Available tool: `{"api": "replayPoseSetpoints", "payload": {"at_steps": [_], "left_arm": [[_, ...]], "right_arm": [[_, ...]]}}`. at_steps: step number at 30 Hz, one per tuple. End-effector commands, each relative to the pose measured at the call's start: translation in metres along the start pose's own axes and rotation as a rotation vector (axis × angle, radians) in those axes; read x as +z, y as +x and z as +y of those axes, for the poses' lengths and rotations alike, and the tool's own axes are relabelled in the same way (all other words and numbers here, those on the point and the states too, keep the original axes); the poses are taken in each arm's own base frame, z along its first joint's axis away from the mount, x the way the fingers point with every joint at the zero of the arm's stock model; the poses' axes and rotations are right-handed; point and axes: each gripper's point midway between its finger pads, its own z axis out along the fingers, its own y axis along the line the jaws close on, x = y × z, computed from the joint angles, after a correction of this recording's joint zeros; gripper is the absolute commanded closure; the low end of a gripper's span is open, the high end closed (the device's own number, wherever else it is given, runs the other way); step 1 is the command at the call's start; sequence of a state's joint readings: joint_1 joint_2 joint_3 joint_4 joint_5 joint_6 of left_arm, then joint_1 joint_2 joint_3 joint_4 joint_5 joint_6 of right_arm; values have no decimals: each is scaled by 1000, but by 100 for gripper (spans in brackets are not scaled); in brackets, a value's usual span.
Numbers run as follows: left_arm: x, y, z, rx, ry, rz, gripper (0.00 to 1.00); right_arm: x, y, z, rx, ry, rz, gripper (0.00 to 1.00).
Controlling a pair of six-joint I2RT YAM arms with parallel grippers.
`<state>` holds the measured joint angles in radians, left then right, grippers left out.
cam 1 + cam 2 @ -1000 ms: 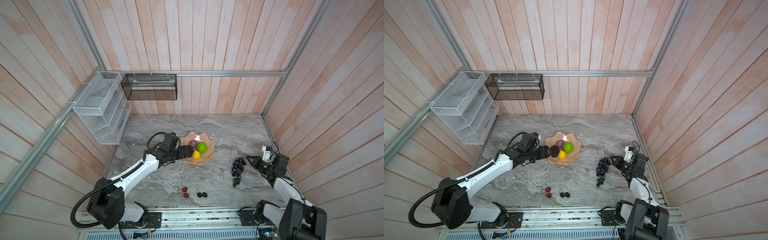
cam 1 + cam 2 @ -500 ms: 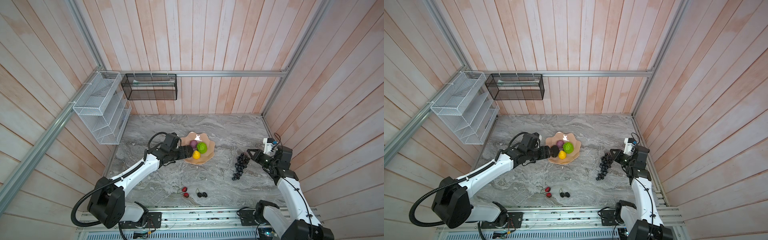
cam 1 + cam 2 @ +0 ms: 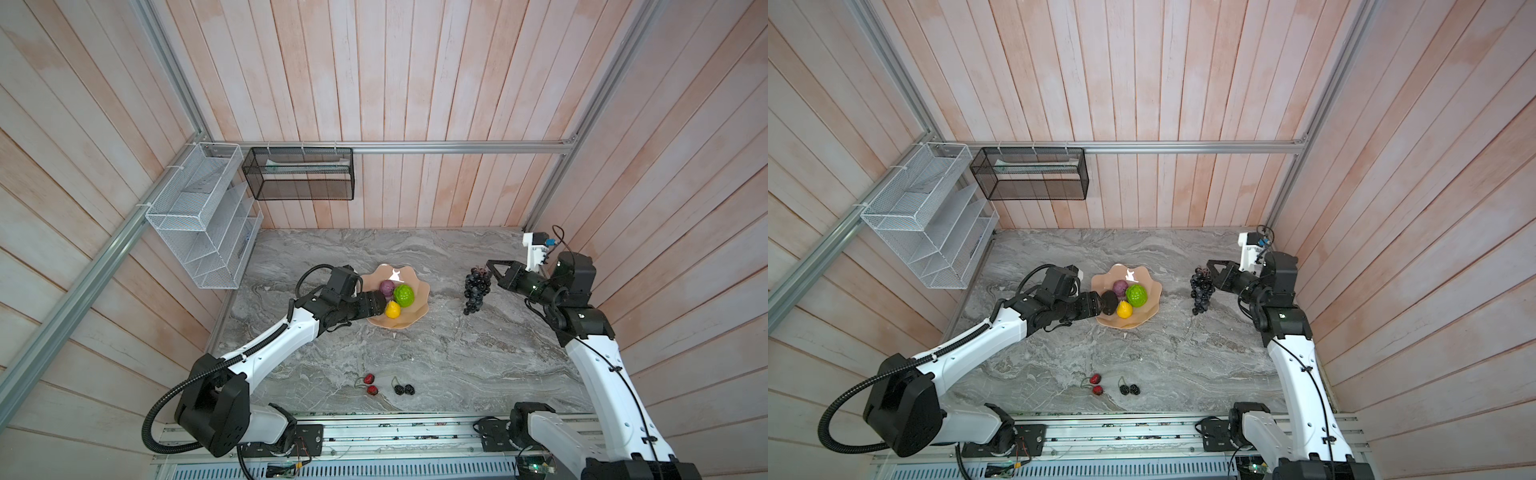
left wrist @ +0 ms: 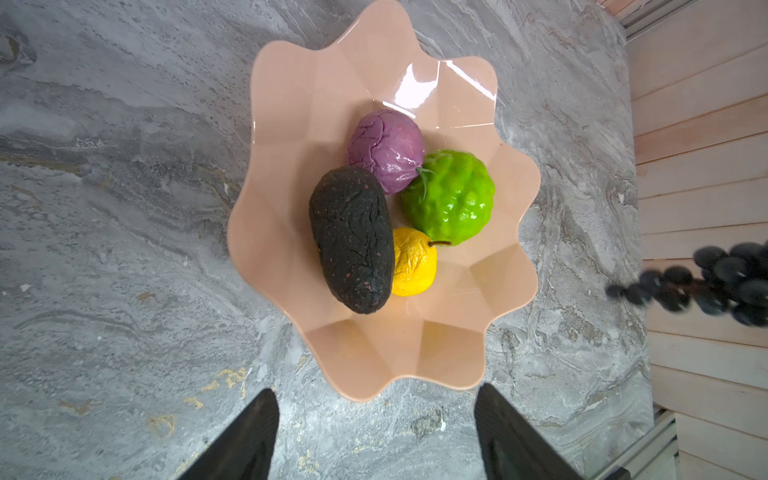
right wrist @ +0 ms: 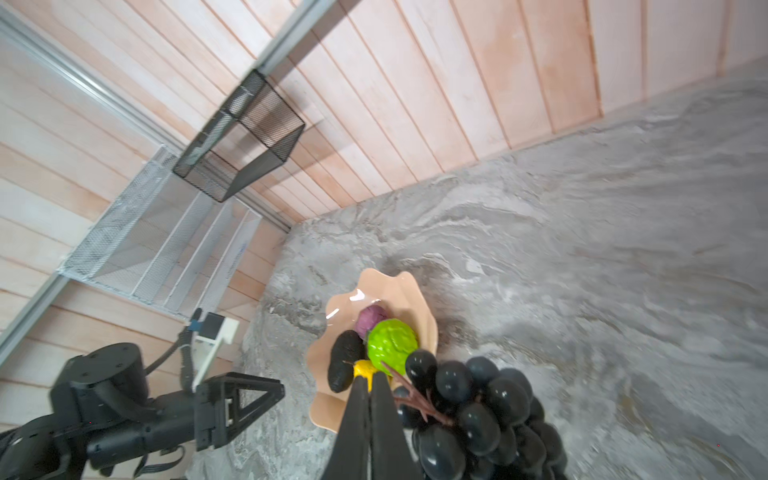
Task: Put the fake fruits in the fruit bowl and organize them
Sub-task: 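Lift the grapes with the right gripper and carry them toward the bowl, then lower the black grapes into the bowl with the right gripper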
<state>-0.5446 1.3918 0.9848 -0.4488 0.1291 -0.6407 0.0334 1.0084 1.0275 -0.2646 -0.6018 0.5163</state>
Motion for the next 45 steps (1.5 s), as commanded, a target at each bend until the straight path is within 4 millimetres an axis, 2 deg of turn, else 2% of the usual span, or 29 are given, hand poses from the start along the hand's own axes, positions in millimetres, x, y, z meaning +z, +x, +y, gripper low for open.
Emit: {"api": "replayPoseSetpoints", "payload": {"at_steps": [1,9,13,17,21,29,32,41,45], "left_arm": [[-8,-3,-3,-6,9,-33,23],[-21,1,5,-8,-11,-63,23],[-22,3,12,-6,-35,-70,23],[-26,3,16,-8,-41,-86,23],[-31,2,18,-10,-45,-100,23],[-40,1,25,-14,-52,-122,23],[-41,1,26,-17,-53,-126,23],[-41,0,26,-16,-44,-129,23],[-40,1,26,-24,-33,-126,23]], "right_arm": [[9,-4,30,-31,-38,21,100],[46,18,97,-31,-217,112,100],[70,33,120,-78,-257,166,100],[83,39,138,-102,-291,198,100],[95,50,149,-105,-315,242,100],[116,91,164,-56,-370,330,100],[121,101,169,-53,-383,352,100],[126,120,172,-58,-411,423,100],[131,138,165,-42,-418,455,100]]}}
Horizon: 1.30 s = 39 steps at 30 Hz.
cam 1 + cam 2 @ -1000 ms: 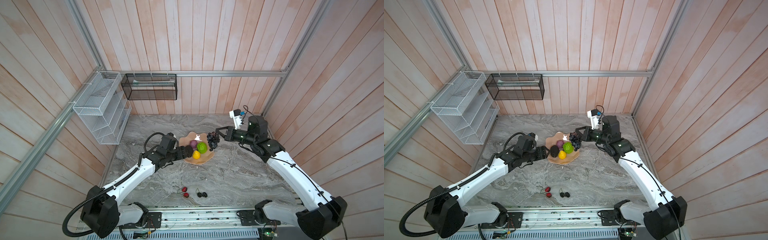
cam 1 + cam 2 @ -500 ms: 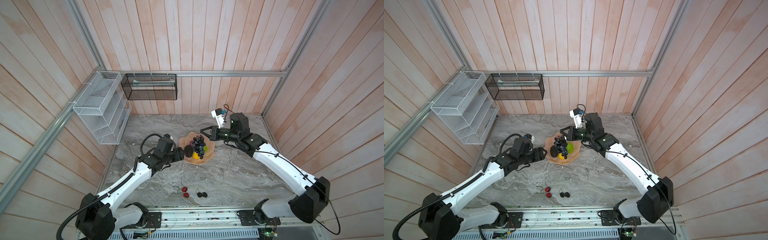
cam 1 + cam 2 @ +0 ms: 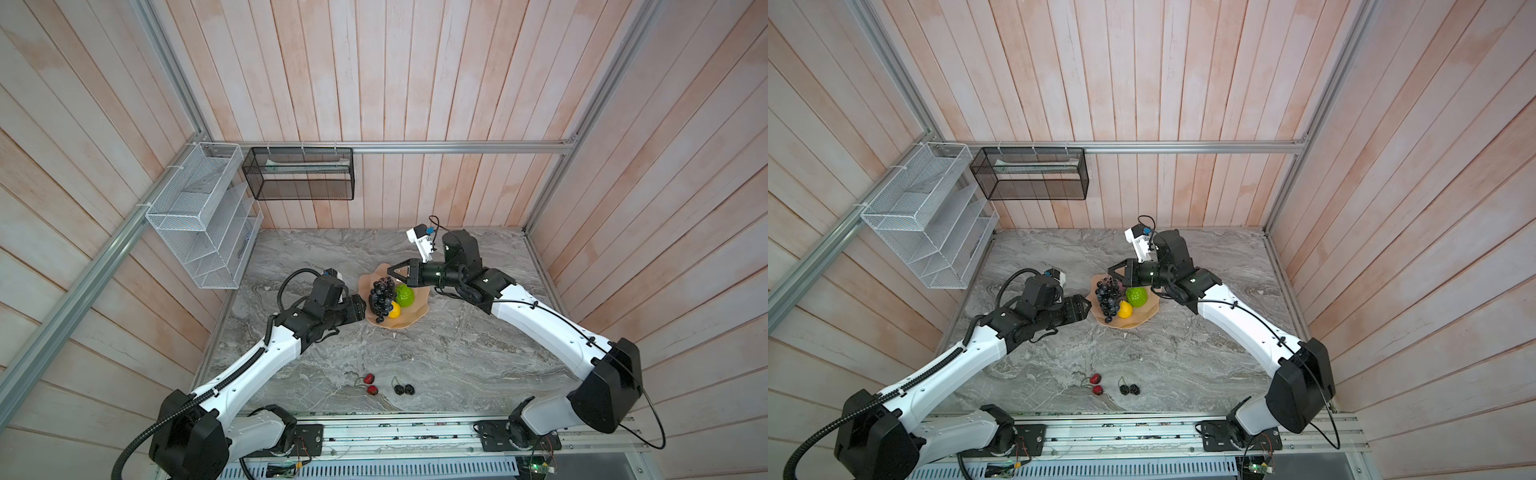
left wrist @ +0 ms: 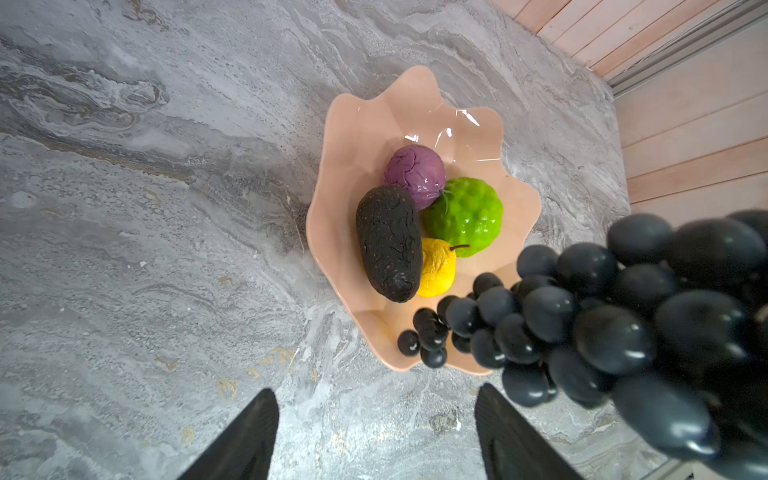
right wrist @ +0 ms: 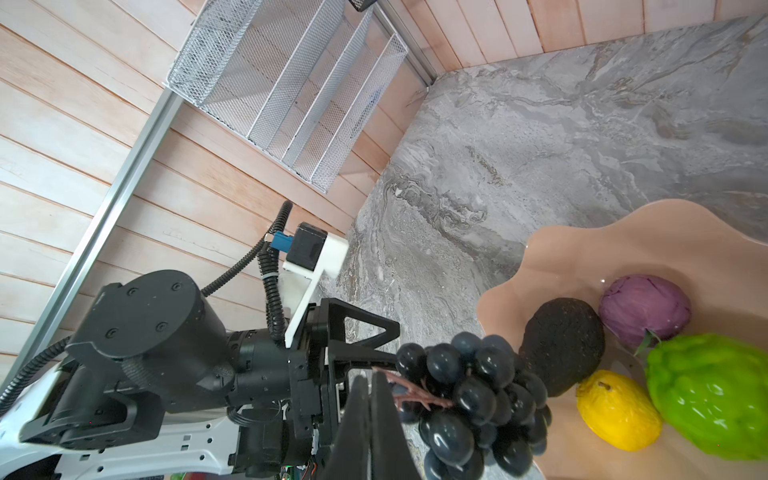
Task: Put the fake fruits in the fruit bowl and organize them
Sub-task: 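Lower the black grapes into the bowl with the right gripper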
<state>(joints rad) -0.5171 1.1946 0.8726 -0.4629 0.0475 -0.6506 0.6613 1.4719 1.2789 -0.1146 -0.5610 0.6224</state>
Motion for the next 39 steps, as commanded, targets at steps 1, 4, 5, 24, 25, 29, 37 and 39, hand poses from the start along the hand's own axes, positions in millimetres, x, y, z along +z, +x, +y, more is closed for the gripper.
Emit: {"api": "replayPoseSetpoints", "payload": {"at_steps": [1,4,5,24,25,29,37,39], "left_arm": [[-1,2,3,-1,2,-5,23],[1,3,5,-5,1,-7,23],[1,3,5,-7,1,-7,23],[7,0,1,-22,3,4,23],[7,0,1,-22,1,6,23],[8,-2,-1,-21,2,9,23],[10,0,-1,-23,-3,16,23],[11,1,-2,-25,3,20,23]], "right_arm": [[10,13,0,7,-59,27,100],[18,26,-7,24,-80,73,100],[19,29,-9,23,-75,82,100],[-26,30,-78,100,9,-1,100],[-28,30,-80,103,5,-9,100],[-32,28,-84,103,6,-24,100],[-37,21,-73,88,-33,-25,100],[-38,19,-62,71,-53,-20,100]]}}
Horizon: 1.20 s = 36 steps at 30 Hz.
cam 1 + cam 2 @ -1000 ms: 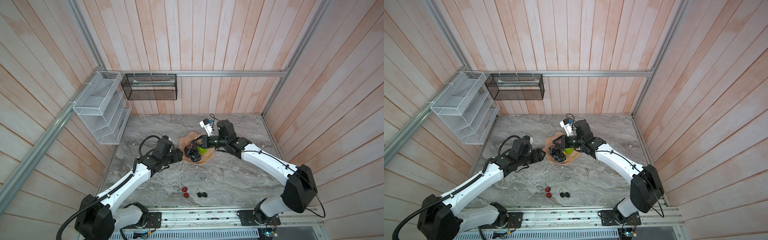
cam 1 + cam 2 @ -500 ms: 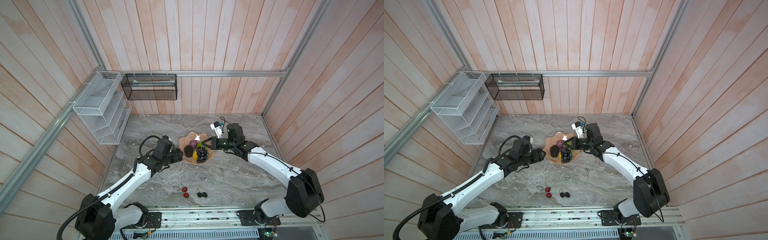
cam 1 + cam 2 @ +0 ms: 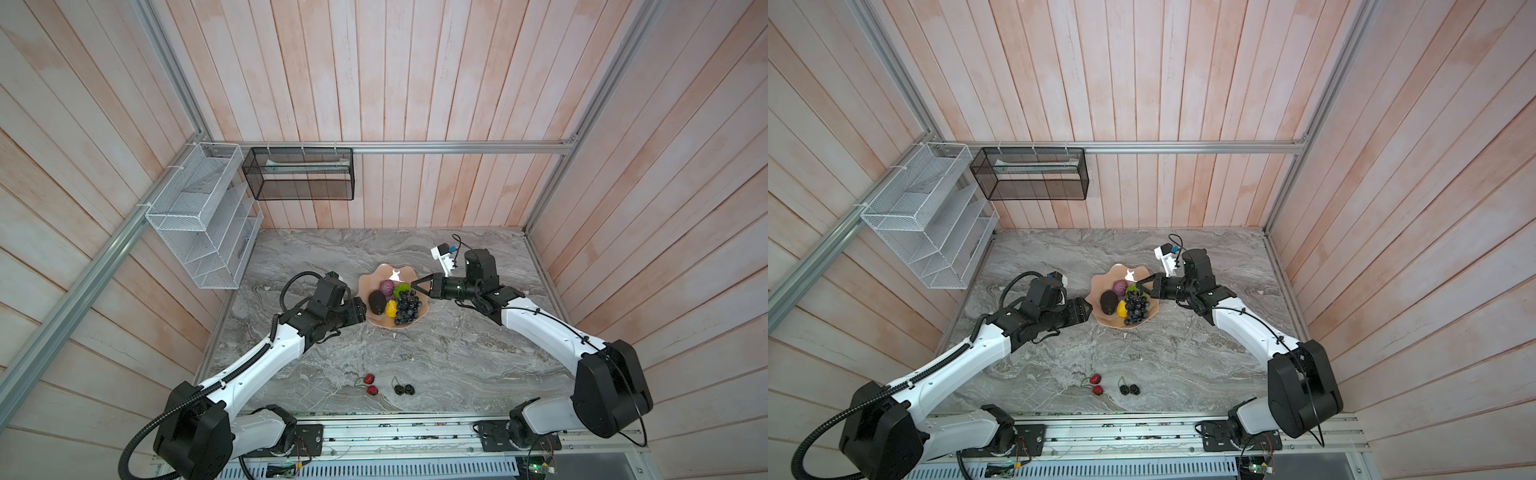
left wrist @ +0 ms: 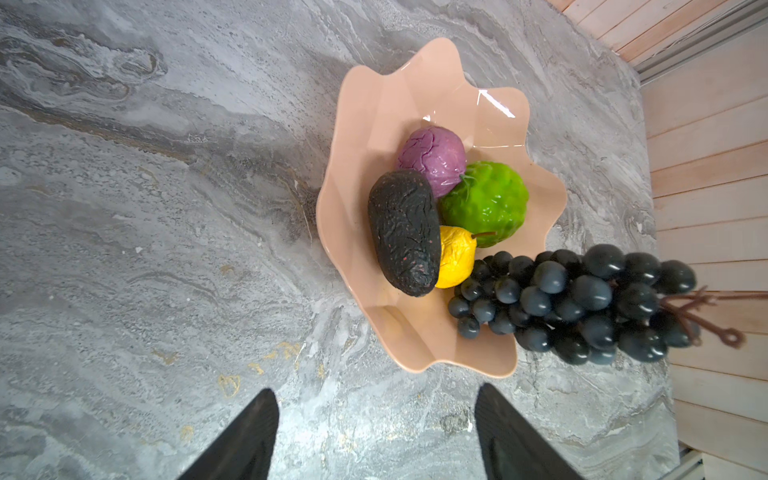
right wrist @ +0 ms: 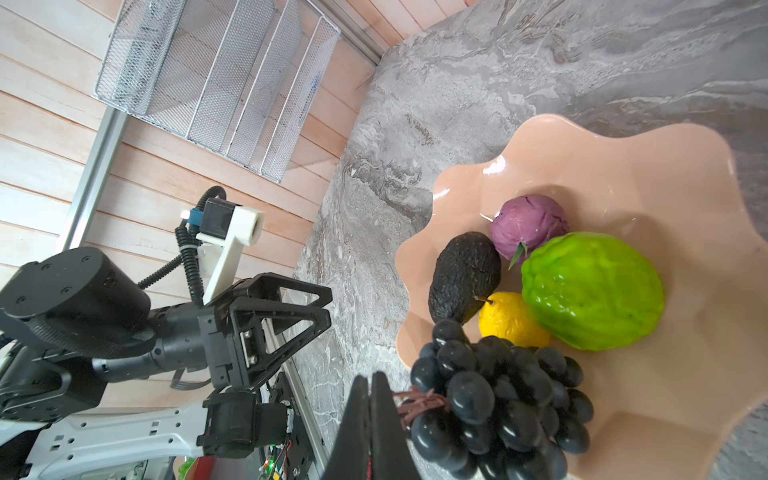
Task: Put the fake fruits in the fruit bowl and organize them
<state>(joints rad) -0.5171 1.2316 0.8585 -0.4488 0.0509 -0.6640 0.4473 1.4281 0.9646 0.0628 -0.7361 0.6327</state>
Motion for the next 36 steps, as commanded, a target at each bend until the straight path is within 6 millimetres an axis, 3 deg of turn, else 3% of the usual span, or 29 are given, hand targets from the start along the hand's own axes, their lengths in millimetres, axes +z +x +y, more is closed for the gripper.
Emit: {"api": "replayPoseSetpoints", "payload": {"at_steps": [1,11,19,30,36], "left_arm": [[-1,-7,-9,-12,28,-11,23],[2,-5,-10,-23,48,0,23],[-10,-5,9,-47,-7,-43,23],[-34,-18,36,-122,-65,-157,23],[-35,-19,37,-123,-61,-156,23]], "right_arm": [[-7,-10,43,-82,-90,-12,100],[5,-11,89,-134,-164,-5,100],[31,2,116,-119,-252,41,100],[42,-5,137,-132,-303,20,100],[52,3,125,-106,-306,48,100]]}}
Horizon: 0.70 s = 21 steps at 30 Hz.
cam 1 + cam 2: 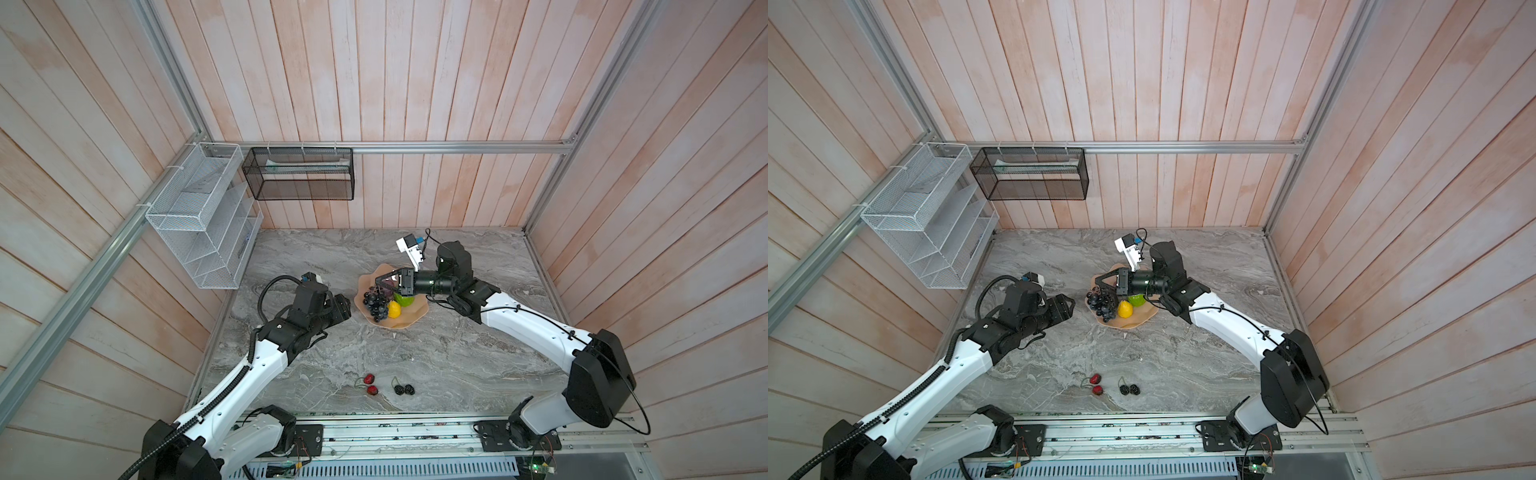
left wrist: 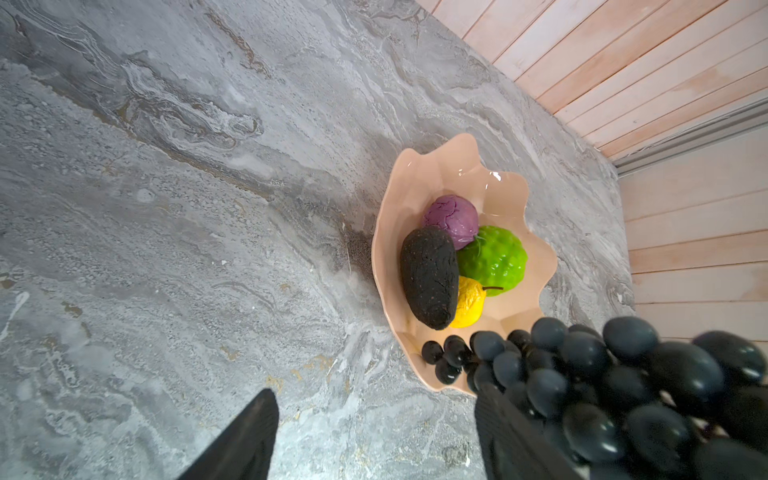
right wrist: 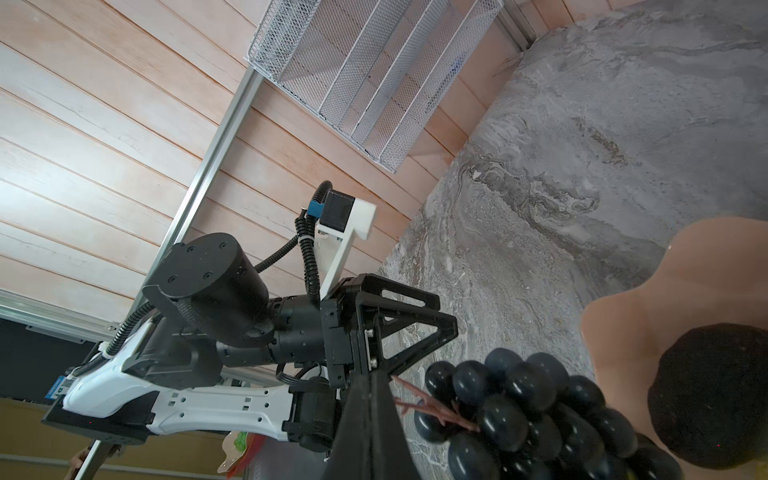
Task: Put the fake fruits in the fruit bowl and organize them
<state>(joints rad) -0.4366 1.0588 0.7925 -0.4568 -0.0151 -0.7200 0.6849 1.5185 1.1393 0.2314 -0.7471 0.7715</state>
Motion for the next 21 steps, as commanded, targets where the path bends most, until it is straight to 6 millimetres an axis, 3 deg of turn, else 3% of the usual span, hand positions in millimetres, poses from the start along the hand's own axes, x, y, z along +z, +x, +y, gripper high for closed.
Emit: {"api": "replayPoseSetpoints", "payload": {"at_steps": [1,7,21], "left_arm": [[3,3,9,-10,-28,2,23],[9,9,7,-15,-14,29,23],[20,13,0,-17,20,59,23]], "right_arm": [[8,0,2,-7,-41,2,100],[8,17,-24,54,-31,17,100],[-42,17,-69,139,26,-66,100]]}}
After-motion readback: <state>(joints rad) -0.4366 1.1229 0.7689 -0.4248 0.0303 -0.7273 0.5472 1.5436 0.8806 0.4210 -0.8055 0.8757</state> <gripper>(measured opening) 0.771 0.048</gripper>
